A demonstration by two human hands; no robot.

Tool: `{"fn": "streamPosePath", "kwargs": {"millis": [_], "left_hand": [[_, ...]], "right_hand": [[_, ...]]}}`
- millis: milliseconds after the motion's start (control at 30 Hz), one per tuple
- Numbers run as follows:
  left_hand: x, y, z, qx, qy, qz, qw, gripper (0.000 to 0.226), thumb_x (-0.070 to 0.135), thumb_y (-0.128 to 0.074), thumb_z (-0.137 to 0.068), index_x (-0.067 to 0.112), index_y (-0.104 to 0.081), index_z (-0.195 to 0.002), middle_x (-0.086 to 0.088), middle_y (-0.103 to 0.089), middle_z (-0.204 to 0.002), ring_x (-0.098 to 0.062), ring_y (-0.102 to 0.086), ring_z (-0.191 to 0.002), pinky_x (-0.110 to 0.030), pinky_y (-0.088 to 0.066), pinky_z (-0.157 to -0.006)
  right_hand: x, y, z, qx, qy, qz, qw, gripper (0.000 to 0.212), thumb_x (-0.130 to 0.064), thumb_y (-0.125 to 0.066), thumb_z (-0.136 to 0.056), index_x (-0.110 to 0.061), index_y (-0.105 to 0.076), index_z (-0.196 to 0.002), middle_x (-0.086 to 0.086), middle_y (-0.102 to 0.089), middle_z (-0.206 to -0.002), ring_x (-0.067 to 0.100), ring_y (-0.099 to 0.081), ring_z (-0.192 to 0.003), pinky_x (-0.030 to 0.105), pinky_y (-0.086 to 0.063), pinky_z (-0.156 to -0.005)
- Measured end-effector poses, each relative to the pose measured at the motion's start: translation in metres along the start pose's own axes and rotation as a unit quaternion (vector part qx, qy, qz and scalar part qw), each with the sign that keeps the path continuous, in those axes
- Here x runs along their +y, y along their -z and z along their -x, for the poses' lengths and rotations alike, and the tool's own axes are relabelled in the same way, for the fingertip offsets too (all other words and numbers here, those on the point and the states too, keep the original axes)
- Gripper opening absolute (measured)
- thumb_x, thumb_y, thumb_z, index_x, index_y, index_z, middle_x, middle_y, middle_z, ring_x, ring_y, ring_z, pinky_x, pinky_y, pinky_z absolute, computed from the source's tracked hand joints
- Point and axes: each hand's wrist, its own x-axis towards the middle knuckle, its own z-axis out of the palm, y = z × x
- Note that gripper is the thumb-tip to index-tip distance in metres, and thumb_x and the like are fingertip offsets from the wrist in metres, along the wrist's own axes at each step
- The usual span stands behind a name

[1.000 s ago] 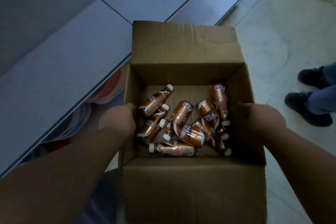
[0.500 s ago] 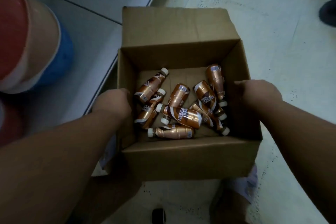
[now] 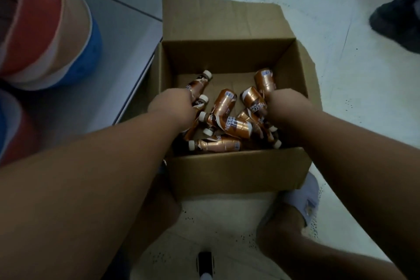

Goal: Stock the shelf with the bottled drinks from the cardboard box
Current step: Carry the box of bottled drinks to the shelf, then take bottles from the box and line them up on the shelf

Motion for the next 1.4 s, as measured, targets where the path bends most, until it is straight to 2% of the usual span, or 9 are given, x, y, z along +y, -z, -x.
{"fn": "streamPosePath", "kwargs": {"millis": [267, 400, 500, 733, 867, 1000, 1100, 1267, 1400], "left_hand": [[0.005, -0.047, -0.096, 0.107, -0.050, 0.018, 0.993, 0.048, 0.040, -0.053, -0.093, 0.027, -0.042, -0.137, -0.008, -0.041, -0.138, -0.030, -0.042, -0.124, -0.046, -0.040, -0.101], [0.009, -0.062, -0.135, 0.008, 0.056, 0.030, 0.998, 0.055, 0.051, -0.041, -0.095, 0.020, -0.034, -0.140, -0.013, -0.044, -0.134, -0.034, -0.045, -0.120, -0.045, -0.040, -0.093], [0.011, -0.069, -0.145, -0.025, 0.099, 0.077, 0.992, 0.055, 0.050, -0.047, -0.093, 0.022, -0.037, -0.139, -0.013, -0.047, -0.130, -0.035, -0.050, -0.115, -0.051, -0.045, -0.094], [0.014, -0.012, -0.087, -0.021, 0.056, 0.150, 0.987, 0.050, 0.049, -0.045, -0.094, 0.014, -0.048, -0.130, -0.013, -0.060, -0.119, -0.033, -0.059, -0.104, -0.044, -0.049, -0.087], [0.016, 0.071, -0.014, -0.046, 0.014, 0.337, 0.940, 0.037, 0.046, -0.053, -0.092, 0.015, -0.059, -0.111, -0.008, -0.066, -0.099, -0.023, -0.064, -0.086, -0.037, -0.052, -0.074], [-0.002, 0.152, 0.080, -0.075, 0.002, 0.585, 0.808, 0.021, 0.032, -0.057, -0.092, 0.011, -0.062, -0.090, -0.009, -0.067, -0.080, -0.022, -0.067, -0.067, -0.035, -0.054, -0.067], [-0.031, 0.195, 0.144, -0.077, -0.083, 0.676, 0.729, 0.034, 0.048, -0.059, -0.085, 0.015, -0.063, -0.090, -0.010, -0.065, -0.079, -0.025, -0.065, -0.066, -0.037, -0.055, -0.069], [-0.102, 0.240, 0.242, 0.027, -0.154, 0.679, 0.717, 0.058, 0.049, -0.073, -0.066, 0.007, -0.064, -0.105, -0.017, -0.072, -0.089, -0.029, -0.069, -0.075, -0.041, -0.058, -0.069], [-0.167, 0.267, 0.300, 0.196, -0.122, 0.618, 0.752, 0.025, 0.034, -0.069, -0.074, 0.017, -0.066, -0.093, -0.015, -0.073, -0.095, -0.035, -0.069, -0.094, -0.054, -0.052, -0.091]], "right_hand": [[-0.069, -0.078, -0.047, -0.092, 0.170, 0.005, 0.981, 0.069, -0.050, -0.068, -0.081, -0.023, -0.041, -0.139, 0.009, -0.056, -0.128, 0.028, -0.055, -0.113, 0.044, -0.048, -0.093], [-0.067, -0.098, -0.065, -0.075, 0.199, -0.014, 0.977, 0.077, -0.046, -0.069, -0.081, -0.029, -0.028, -0.143, 0.006, -0.061, -0.125, 0.027, -0.059, -0.110, 0.045, -0.044, -0.093], [-0.055, -0.093, -0.071, -0.113, 0.158, -0.143, 0.971, 0.070, -0.041, -0.070, -0.082, -0.031, -0.034, -0.141, 0.000, -0.060, -0.121, 0.022, -0.060, -0.107, 0.041, -0.051, -0.088], [-0.030, -0.013, -0.041, -0.096, 0.004, -0.496, 0.863, 0.035, -0.035, -0.059, -0.087, -0.023, -0.052, -0.119, 0.003, -0.062, -0.104, 0.024, -0.064, -0.095, 0.050, -0.054, -0.088], [-0.037, 0.081, 0.020, -0.012, 0.033, -0.545, 0.837, 0.008, -0.030, -0.055, -0.086, -0.023, -0.059, -0.088, 0.004, -0.063, -0.085, 0.027, -0.063, -0.085, 0.043, -0.053, -0.079], [-0.068, 0.166, 0.112, 0.058, 0.078, -0.590, 0.802, 0.028, -0.052, -0.063, -0.075, -0.026, -0.065, -0.085, 0.007, -0.069, -0.087, 0.030, -0.068, -0.086, 0.052, -0.054, -0.086], [-0.100, 0.198, 0.172, 0.099, 0.132, -0.609, 0.776, 0.039, -0.067, -0.069, -0.064, -0.031, -0.070, -0.079, 0.007, -0.073, -0.087, 0.032, -0.071, -0.088, 0.058, -0.054, -0.087], [-0.183, 0.214, 0.255, 0.124, 0.215, -0.611, 0.752, 0.033, -0.053, -0.066, -0.079, -0.023, -0.064, -0.093, 0.012, -0.073, -0.095, 0.030, -0.072, -0.089, 0.055, -0.056, -0.085], [-0.261, 0.225, 0.307, 0.139, 0.279, -0.574, 0.757, 0.049, -0.068, -0.061, -0.064, -0.028, -0.061, -0.091, 0.008, -0.073, -0.093, 0.029, -0.070, -0.089, 0.055, -0.054, -0.087]]}}
